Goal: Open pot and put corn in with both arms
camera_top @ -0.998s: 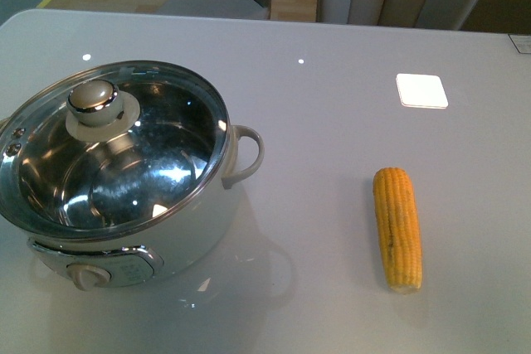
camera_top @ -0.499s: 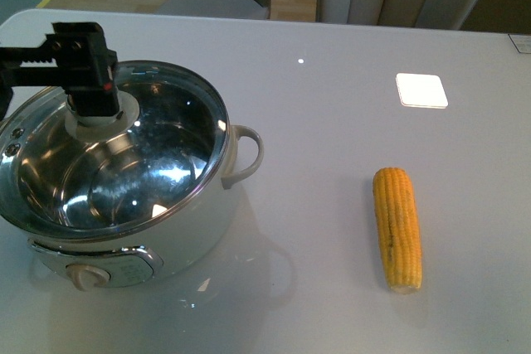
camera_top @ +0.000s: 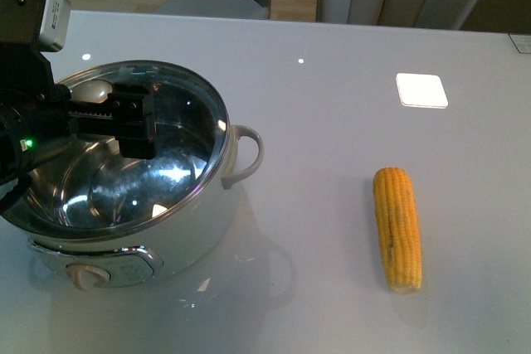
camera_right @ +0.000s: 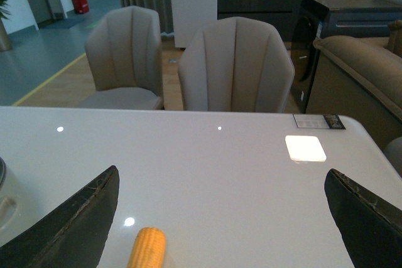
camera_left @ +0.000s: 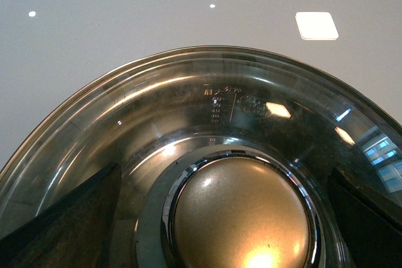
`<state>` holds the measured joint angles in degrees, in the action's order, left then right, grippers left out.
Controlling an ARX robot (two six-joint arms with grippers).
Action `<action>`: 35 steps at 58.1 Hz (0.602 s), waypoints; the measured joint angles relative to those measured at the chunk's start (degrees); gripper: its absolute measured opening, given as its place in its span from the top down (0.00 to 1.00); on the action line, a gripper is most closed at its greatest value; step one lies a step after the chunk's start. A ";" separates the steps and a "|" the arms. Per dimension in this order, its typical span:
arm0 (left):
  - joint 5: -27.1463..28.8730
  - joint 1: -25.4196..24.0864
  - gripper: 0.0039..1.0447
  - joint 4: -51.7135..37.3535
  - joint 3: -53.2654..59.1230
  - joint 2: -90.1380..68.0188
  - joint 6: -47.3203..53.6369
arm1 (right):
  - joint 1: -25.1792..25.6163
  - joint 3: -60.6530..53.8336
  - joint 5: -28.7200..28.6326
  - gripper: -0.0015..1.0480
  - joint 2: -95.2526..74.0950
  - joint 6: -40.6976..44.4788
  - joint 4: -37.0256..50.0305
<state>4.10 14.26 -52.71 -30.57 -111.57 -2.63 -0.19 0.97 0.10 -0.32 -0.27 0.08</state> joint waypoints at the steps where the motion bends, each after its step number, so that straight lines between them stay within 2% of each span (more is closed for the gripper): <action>1: 0.00 -0.02 0.06 -0.15 -0.04 -0.11 0.07 | 0.00 0.00 0.00 0.08 0.00 0.00 0.02; 9: -0.02 0.00 0.08 -1.14 -0.09 -0.90 0.17 | 0.00 0.00 0.02 0.08 0.00 0.02 0.00; 16: -0.11 0.02 0.30 -2.03 -0.26 -1.36 0.48 | 0.00 0.00 0.02 0.08 0.00 0.00 0.02; 19: 0.00 0.20 0.36 -2.25 -0.28 -1.36 0.57 | 0.00 0.00 0.00 0.08 0.00 0.00 0.02; 25: 0.42 0.42 0.57 -3.02 -0.28 -1.49 0.87 | 0.00 0.00 0.02 0.08 0.00 0.00 0.00; 35: 0.76 0.48 0.57 -3.54 -0.28 -1.57 1.40 | 0.00 0.00 0.02 0.08 0.00 0.00 0.00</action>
<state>4.86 14.74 -56.25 -30.85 -113.14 -1.23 -0.19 0.97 0.12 -0.32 -0.27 0.08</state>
